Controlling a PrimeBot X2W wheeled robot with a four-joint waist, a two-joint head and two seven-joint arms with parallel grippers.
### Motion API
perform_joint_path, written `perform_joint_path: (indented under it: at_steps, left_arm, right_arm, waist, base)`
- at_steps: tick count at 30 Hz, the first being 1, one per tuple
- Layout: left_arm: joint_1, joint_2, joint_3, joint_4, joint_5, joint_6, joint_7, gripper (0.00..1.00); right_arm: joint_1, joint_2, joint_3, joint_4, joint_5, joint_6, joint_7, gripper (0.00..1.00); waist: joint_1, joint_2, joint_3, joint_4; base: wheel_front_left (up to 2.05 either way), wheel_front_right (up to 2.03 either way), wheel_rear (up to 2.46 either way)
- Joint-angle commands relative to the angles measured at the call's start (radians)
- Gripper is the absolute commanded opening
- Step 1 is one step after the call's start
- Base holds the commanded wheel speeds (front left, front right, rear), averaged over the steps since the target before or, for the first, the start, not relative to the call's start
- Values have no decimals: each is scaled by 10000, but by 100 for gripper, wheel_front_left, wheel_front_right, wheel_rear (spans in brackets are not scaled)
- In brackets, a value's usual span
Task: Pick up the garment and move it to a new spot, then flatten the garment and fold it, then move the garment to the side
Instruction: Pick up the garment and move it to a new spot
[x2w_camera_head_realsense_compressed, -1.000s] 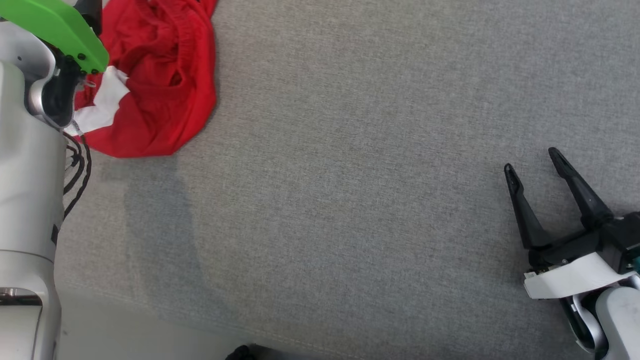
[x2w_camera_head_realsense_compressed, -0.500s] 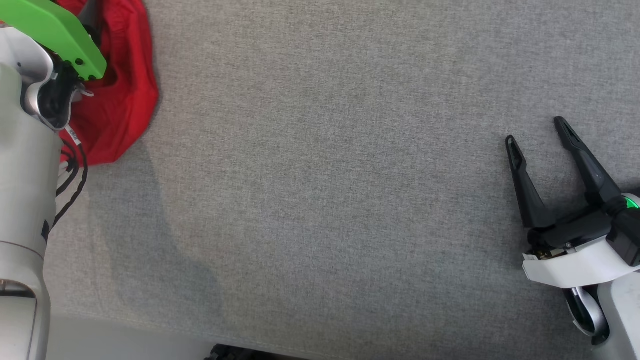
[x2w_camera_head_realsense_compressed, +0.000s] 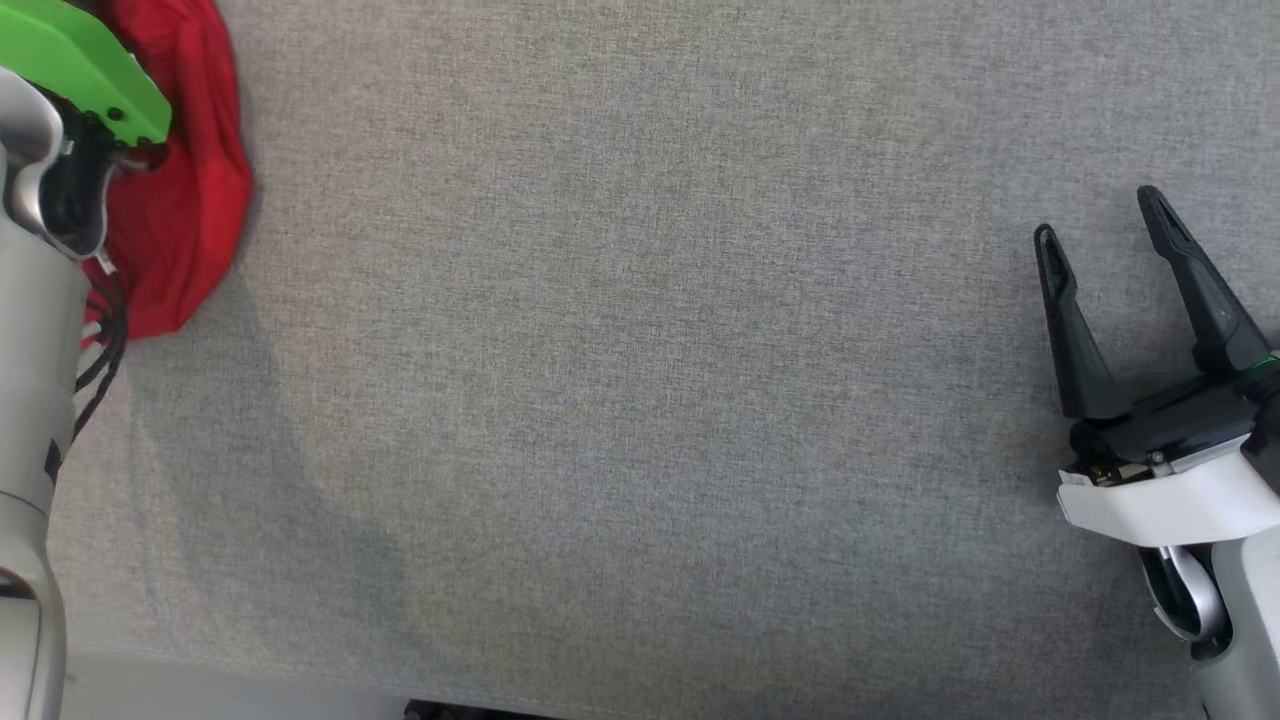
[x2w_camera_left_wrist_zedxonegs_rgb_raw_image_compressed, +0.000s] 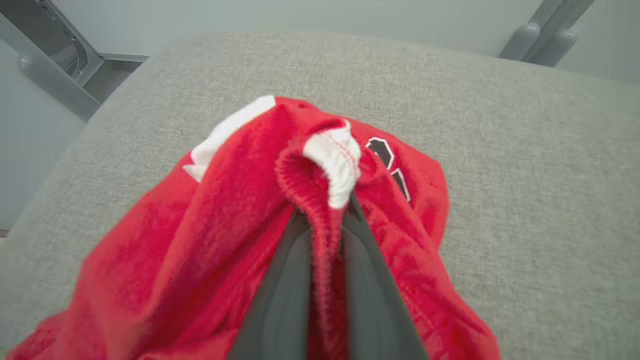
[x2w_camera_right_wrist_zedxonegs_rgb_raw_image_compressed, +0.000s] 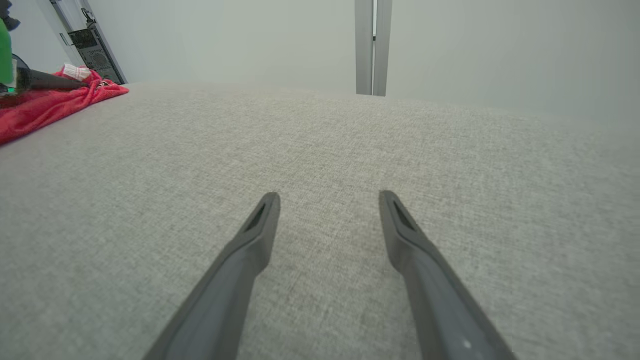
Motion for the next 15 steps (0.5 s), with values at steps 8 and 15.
perform_joint_path:
  at_steps: [8,15]
  left_arm:
    - [271,518,-672,-1664,-550,6,-1697,0]
    - [834,998,-1531,-3722,-660,6,-1976,0]
  right_arm:
    - [-207,424,-46,281,80,-32,34,100]
    - [-62,992,67,404,-101,-32,33,100]
  waist:
    - [0,-1,-1251,-184]
    - [0,-1,-2599,-875]
  base:
    - [0,0,0]
    - [0,0,0]
